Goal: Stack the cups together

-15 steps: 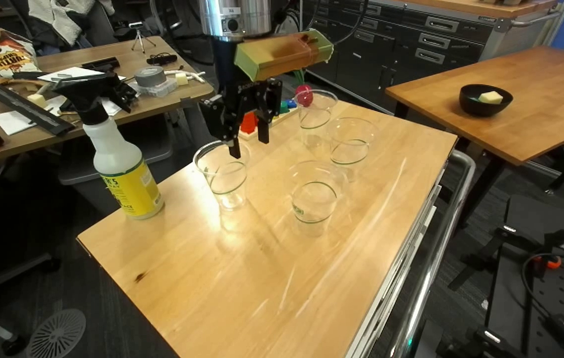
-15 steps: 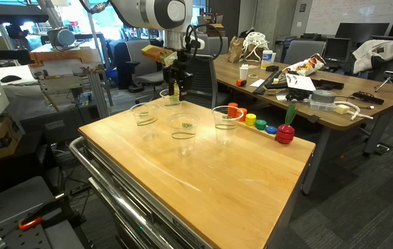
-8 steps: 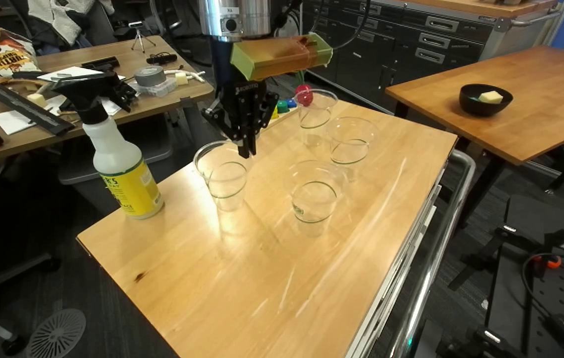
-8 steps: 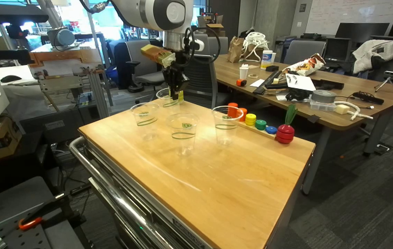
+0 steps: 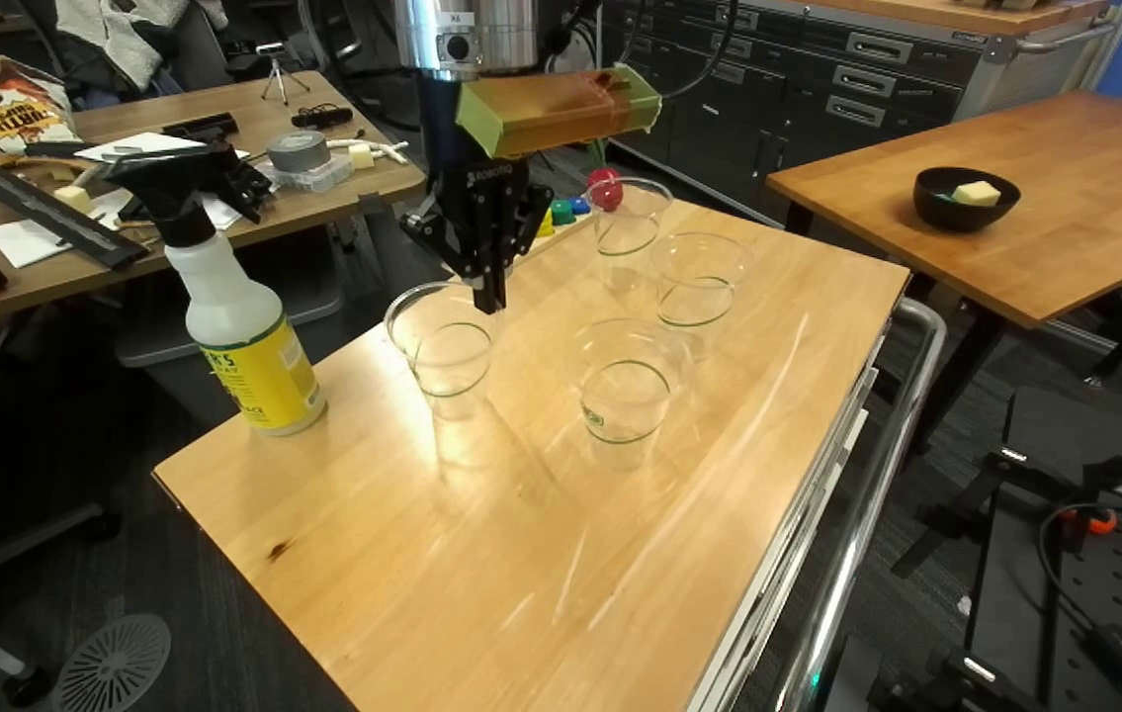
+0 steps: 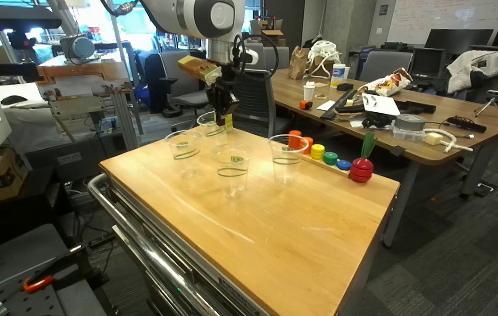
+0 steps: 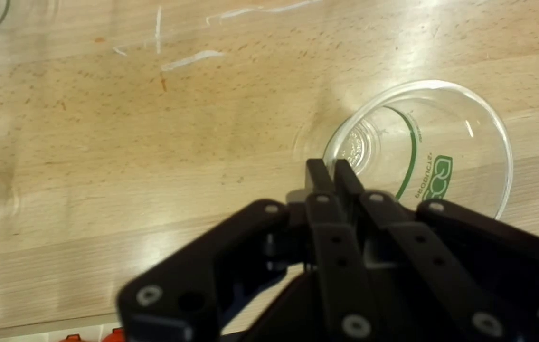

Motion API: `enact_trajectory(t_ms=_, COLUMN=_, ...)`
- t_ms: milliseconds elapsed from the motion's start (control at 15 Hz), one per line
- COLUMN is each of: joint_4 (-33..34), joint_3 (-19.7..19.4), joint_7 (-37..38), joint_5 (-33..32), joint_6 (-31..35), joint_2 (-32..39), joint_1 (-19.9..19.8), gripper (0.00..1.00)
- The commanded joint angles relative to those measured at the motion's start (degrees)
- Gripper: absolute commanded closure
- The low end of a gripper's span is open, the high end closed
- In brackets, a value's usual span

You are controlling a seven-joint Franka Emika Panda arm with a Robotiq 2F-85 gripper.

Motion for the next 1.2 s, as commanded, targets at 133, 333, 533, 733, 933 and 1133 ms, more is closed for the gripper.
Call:
enact_trajectory(t_ms=133, joint_4=0.61, joint_3=-1.70, joint_7=2.82, joint_5=5.62, joint_6=-8.31, joint_2=-7.39, joint_1=-1.92, gripper=0.95)
enact_trajectory(t_ms=333, joint_4=0.42, joint_3=-3.24, joint_7=4.77, joint_5=9.16, joint_6=-11.34, joint_2=-13.57, joint_1=-3.75, gripper=0.95)
enact_trajectory(t_ms=533, joint_4=-0.43, joint_3=-5.75, joint_7=7.67, joint_5=8.32, joint_6=-10.31, joint_2=-19.38, joint_1=-5.36, gripper=0.95)
enact_trajectory(t_ms=733, joint_4=-0.91, joint_3=-8.08, joint_7=11.07, joint_5=4.80, joint_6=-9.09, joint_2=-21.62, joint_1=-6.97, gripper=0.97)
enact_trajectory(t_ms=933, joint_4=-1.74, joint_3=-9.87, joint_7=14.01, joint_5=2.02, joint_6=-9.85, joint_2=-21.61, joint_1=-8.63, gripper=0.97)
enact_trajectory(t_ms=1133, joint_4=-3.00, joint_3=-11.21, joint_7=16.11, joint_5=1.99, joint_6=-10.95, joint_2=-20.24, joint_1=-9.96, gripper=0.97)
